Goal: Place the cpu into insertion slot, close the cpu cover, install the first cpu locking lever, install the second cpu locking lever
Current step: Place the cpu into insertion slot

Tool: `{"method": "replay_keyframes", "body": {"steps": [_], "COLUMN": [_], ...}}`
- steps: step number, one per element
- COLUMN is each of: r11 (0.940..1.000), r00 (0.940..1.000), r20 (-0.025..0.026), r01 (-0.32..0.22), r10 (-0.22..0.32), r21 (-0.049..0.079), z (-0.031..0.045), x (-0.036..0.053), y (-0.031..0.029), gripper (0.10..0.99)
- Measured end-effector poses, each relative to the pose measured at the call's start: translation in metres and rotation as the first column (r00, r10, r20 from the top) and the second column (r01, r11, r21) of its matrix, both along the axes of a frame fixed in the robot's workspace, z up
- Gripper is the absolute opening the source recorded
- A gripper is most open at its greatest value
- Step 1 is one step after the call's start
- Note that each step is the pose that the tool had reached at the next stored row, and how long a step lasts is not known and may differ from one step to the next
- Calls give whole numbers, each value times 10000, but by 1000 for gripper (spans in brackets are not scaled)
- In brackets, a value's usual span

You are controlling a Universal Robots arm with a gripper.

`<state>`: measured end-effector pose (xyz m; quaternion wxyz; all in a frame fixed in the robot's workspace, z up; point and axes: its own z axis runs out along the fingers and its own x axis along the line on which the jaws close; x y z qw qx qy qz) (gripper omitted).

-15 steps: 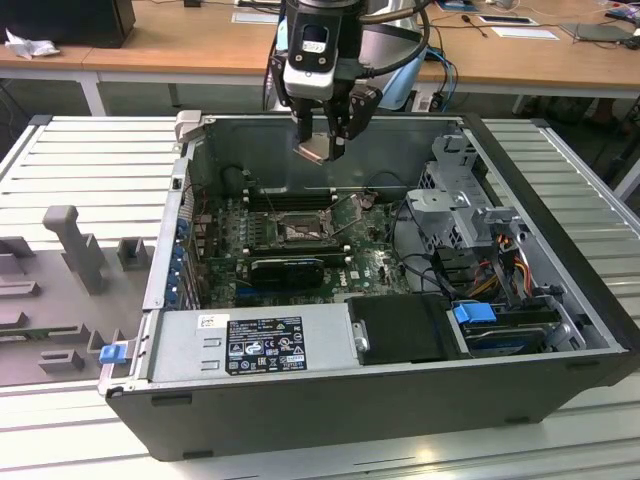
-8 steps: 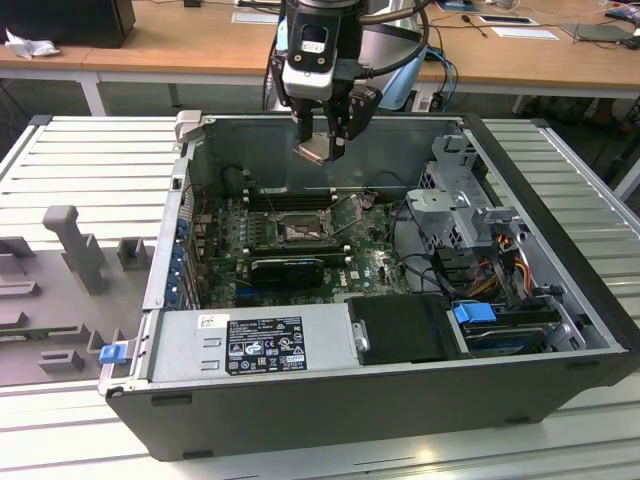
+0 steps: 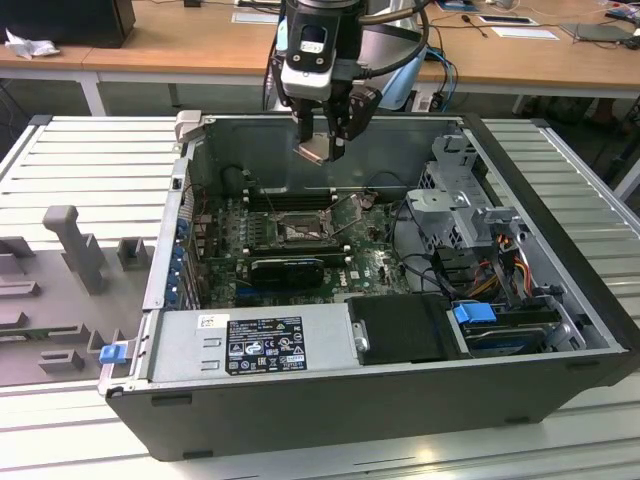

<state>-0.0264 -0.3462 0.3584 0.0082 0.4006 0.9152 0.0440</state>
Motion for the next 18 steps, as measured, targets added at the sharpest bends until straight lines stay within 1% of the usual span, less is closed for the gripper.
{"method": "replay_keyframes", "body": {"steps": [9,10,11,15,18], "r11": [9997,9982,9969,9932,9881], "r00": [9997,9982,9969,9932,9881], "r20": [1,0,0,0,0], "r01": [263,600,786,1163,1535], "r10": [-263,-600,-786,-1163,-1535], "r21": [1,1,1,1,1], "z": [-3,-3,-4,-5,-6], "x": [0,0,0,0,0], "y": [0,0,0,0,0], "gripper": [529,529,529,529,529]}}
